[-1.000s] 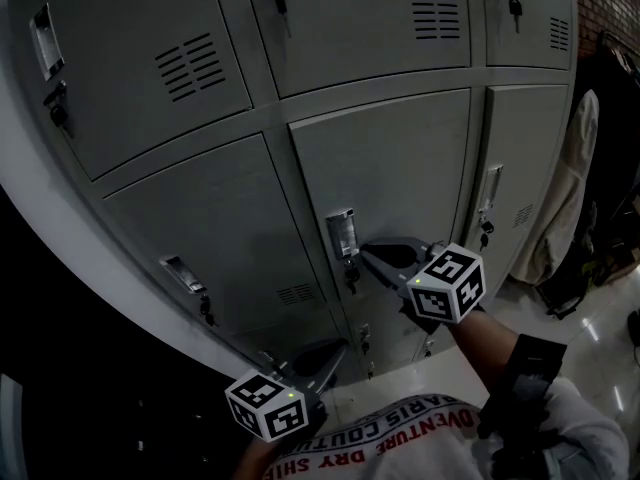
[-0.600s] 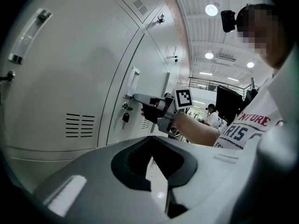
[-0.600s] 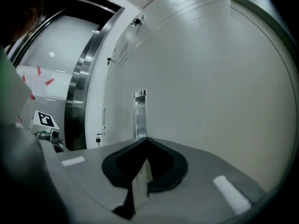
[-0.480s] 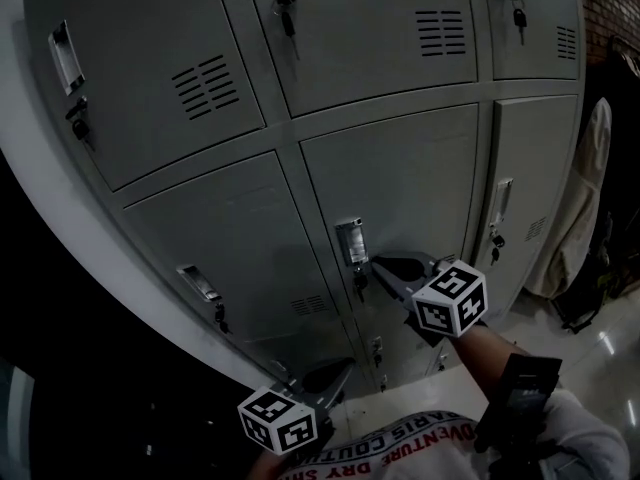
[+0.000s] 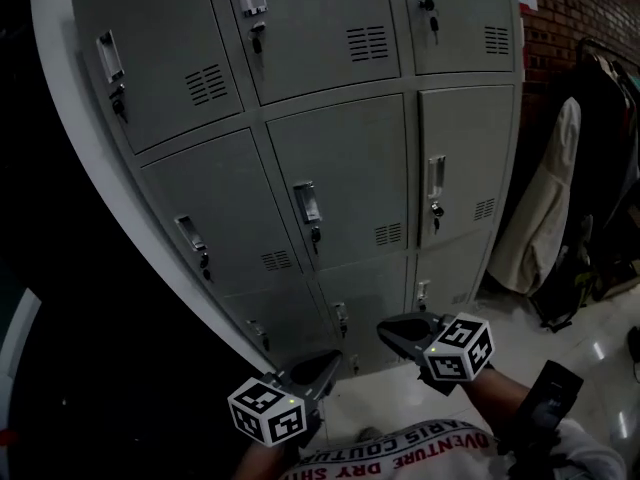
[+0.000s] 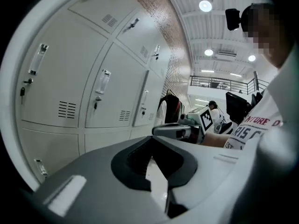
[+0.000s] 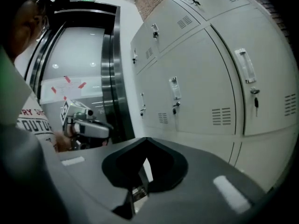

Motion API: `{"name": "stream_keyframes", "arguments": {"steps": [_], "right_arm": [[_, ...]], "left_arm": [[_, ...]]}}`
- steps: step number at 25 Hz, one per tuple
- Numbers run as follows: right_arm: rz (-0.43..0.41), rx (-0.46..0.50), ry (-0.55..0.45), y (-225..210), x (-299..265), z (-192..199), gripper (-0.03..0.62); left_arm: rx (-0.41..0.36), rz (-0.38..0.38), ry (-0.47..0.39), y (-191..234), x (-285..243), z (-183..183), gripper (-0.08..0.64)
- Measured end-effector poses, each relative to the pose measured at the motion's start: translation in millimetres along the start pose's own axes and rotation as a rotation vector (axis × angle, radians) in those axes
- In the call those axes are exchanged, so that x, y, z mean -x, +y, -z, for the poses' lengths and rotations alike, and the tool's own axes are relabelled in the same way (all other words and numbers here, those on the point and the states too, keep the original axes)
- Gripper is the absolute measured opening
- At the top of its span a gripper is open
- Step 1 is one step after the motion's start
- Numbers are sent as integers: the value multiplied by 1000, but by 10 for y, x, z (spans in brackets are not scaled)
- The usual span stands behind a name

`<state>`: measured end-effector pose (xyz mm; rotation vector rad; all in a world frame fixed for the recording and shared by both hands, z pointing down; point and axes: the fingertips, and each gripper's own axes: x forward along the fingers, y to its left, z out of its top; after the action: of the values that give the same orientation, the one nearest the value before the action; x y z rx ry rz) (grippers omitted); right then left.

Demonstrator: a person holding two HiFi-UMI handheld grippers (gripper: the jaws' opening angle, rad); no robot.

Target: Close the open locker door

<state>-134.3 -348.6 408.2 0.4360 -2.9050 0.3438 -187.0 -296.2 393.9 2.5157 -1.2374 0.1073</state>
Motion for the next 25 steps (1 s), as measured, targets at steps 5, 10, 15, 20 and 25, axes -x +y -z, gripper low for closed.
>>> {"name": "stream_keyframes", "arguments": {"steps": [5,10,15,20,25], "right_arm": [[-65,-37,72,879,1100,752,-8],[-70,-123,70,1364,1743,1131,-8],[-79,-108,30,1747,1936,1057,-8],[-77,-80,0,2098,2022,1016,-8],[-74,-79,-7,2376,2003,1021,-8]], "left_arm": [[24,49,37,-1070,133,655,5],[45,60,43,-1810,263,962,5],[17,44,47,-2116,502,1002,5],[17,45,17,-2287,776,1016,5],[-1,47,34,-2416,1062,1077,5]]}}
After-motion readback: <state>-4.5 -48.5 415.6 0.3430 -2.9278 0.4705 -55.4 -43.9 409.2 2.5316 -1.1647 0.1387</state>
